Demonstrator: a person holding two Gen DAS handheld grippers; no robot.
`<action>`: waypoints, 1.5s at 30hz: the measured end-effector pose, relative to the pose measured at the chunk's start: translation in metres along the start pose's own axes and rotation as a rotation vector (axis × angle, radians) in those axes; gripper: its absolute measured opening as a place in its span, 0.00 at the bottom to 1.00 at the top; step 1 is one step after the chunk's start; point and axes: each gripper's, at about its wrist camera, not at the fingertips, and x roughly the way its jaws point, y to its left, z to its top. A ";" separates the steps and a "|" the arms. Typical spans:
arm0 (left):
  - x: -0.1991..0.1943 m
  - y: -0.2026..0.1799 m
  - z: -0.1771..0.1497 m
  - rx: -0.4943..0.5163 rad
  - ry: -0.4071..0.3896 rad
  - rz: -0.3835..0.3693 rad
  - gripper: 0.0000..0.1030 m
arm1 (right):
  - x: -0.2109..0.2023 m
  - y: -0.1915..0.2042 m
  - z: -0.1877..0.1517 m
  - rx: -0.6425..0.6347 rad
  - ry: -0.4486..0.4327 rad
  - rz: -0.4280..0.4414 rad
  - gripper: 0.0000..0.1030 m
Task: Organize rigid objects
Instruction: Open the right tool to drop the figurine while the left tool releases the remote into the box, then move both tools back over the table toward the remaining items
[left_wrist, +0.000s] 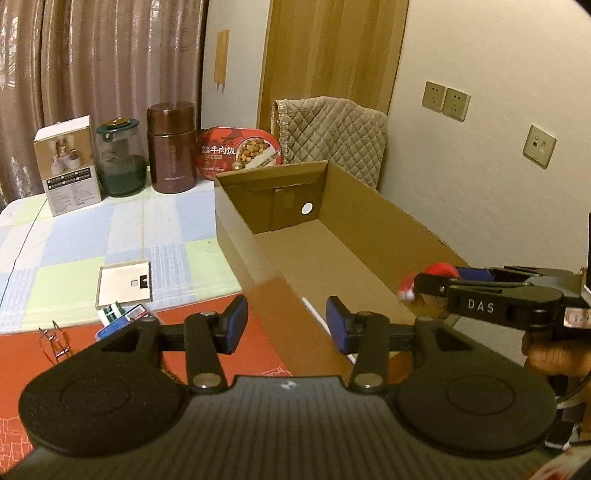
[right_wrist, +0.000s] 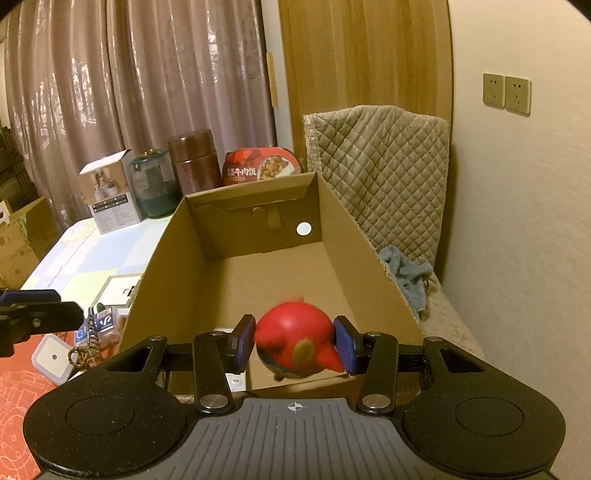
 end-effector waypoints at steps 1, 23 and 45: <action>-0.001 0.002 -0.002 -0.002 0.000 0.002 0.44 | -0.001 0.000 0.000 0.000 -0.007 0.008 0.41; -0.089 0.087 -0.055 -0.075 -0.042 0.166 0.58 | -0.089 0.095 -0.023 -0.012 -0.156 0.182 0.42; -0.085 0.161 -0.131 -0.094 0.050 0.174 0.68 | -0.028 0.178 -0.095 -0.185 0.000 0.237 0.63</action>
